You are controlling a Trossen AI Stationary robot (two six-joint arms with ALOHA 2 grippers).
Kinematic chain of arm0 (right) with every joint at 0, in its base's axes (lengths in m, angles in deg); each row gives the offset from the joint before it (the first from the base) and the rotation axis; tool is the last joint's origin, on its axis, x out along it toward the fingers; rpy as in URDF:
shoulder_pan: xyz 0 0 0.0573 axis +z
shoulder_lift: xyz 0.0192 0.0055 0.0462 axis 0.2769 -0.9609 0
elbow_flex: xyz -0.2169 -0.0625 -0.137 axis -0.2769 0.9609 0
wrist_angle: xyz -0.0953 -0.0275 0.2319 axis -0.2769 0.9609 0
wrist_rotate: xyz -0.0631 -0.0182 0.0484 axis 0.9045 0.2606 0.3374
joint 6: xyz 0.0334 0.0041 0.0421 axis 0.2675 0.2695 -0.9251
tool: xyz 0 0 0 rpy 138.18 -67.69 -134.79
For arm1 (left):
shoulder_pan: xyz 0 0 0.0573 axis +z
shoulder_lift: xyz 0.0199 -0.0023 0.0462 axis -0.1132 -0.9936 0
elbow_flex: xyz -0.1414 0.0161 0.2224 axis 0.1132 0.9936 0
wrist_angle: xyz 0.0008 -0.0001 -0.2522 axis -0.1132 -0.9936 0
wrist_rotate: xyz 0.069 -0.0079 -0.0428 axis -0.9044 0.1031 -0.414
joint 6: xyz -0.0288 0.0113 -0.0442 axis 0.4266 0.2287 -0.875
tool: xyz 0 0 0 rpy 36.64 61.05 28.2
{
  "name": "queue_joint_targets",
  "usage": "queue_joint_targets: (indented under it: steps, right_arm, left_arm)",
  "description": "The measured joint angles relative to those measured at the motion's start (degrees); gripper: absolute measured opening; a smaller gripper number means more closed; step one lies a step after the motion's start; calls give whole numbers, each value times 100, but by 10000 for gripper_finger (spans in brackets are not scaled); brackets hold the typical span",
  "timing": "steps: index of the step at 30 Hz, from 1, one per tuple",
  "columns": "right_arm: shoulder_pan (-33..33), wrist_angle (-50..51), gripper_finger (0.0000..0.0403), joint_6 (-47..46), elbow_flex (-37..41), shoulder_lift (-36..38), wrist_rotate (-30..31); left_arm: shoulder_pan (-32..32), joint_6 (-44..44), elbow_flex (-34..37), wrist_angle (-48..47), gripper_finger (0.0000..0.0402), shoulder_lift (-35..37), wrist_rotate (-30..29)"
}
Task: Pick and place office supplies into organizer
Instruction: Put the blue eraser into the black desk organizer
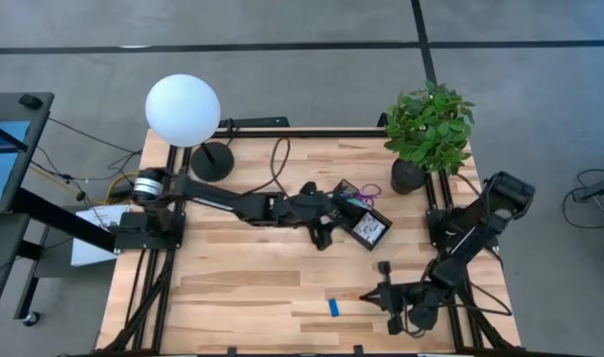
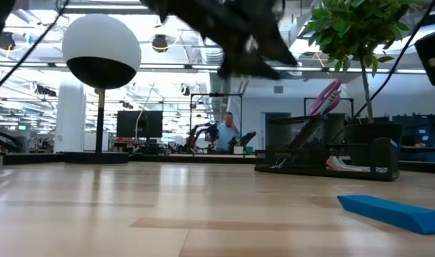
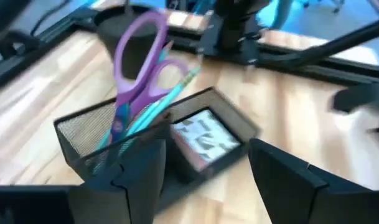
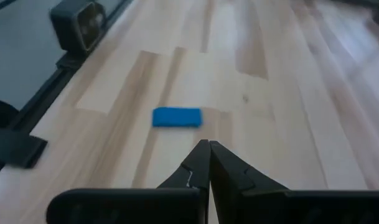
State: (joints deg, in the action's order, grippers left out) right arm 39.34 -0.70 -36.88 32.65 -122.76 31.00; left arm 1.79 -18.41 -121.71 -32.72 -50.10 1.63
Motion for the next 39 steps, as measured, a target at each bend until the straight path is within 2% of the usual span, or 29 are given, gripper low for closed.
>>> queue_joint_targets:
  steps: [3, 9, 14, 18, 21, 34, 39]
  right_arm:
    - [-55, -639, 2, 461, -11, -364, 23]
    - [-353, -1238, 2, 391, -316, -975, -22]
    - [-729, -1237, 20, 632, -714, -1267, -984]
    - [-952, -1217, 53, 1000, -997, -1481, -2026]
    - [-1033, -1204, 82, 1361, -1130, -1594, -2328]
    - [-1482, -806, 240, 1197, -1150, -1654, -2511]
    - [-1596, -736, 271, 1017, -1150, -1654, -2608]
  left_arm:
    - [-258, 5, 0, -593, 226, 542, -252]
    - [-871, 125, 4, -1513, 226, 1505, -1235]
    - [-1363, 34, 4, -1952, 226, 1980, -1885]
    - [-1729, 13, 4, -2032, 226, 2103, -2081]
    - [-1954, -8, 4, -2122, 226, 2097, -2147]
    - [-2278, -679, 9, -2613, 226, 2014, -2570]
    - [-2277, -731, 9, -2684, 226, 2014, -2582]
